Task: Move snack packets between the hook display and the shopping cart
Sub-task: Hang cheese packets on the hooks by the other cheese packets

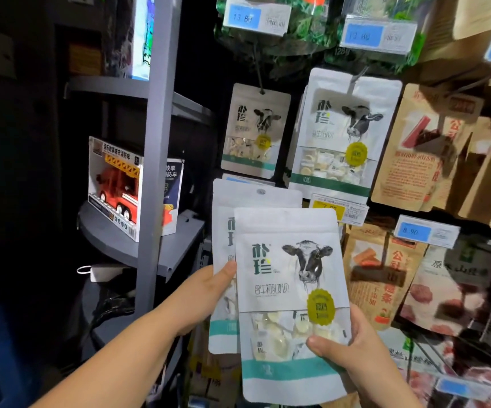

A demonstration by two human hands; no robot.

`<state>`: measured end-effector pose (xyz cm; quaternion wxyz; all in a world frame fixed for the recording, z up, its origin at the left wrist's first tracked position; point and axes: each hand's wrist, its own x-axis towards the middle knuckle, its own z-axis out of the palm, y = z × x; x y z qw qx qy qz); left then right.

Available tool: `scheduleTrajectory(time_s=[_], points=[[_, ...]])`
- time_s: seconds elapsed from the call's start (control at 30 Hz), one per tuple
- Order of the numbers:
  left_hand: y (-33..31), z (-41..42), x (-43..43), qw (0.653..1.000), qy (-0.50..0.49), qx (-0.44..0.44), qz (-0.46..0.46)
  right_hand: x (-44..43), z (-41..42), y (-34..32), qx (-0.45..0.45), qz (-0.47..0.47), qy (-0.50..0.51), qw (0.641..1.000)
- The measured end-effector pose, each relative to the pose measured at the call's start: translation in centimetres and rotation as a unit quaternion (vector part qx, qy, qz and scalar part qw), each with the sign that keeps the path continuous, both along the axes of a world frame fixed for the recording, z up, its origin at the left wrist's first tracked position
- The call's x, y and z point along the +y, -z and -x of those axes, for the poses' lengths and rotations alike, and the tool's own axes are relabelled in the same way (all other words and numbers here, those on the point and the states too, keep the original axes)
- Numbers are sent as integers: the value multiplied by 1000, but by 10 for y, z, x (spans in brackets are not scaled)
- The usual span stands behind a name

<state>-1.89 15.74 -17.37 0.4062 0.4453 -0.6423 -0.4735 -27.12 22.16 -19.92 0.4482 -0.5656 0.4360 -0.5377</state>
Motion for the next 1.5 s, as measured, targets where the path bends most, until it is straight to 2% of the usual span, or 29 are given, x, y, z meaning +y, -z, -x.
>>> scheduleTrajectory(time_s=[0.23, 0.73, 0.87, 0.97, 1.2, 1.27, 1.37, 1.5], points=[[-10, 4, -3, 994, -19, 101, -27, 3, 14, -10, 33, 8, 63, 997], [-26, 8, 1, 987, -19, 157, -7, 13, 12, -44, 63, 24, 89, 994], [-34, 10, 4, 980, -1, 196, -11, 20, 15, -48, 36, 28, 67, 997], [-48, 12, 2, 972, -7, 236, -8, 20, 18, -59, -38, 25, 33, 998], [-98, 8, -21, 959, -28, 283, 10, 18, 11, -109, -72, 50, 35, 996], [-114, 7, -30, 955, -43, 292, 24, 10, 9, -116, -65, 73, 56, 994], [-135, 2, -43, 951, -59, 301, 31, -1, 5, -128, -4, 86, 104, 991], [-156, -7, -58, 944, -72, 319, 46, -9, 2, -142, 3, 91, 113, 989]])
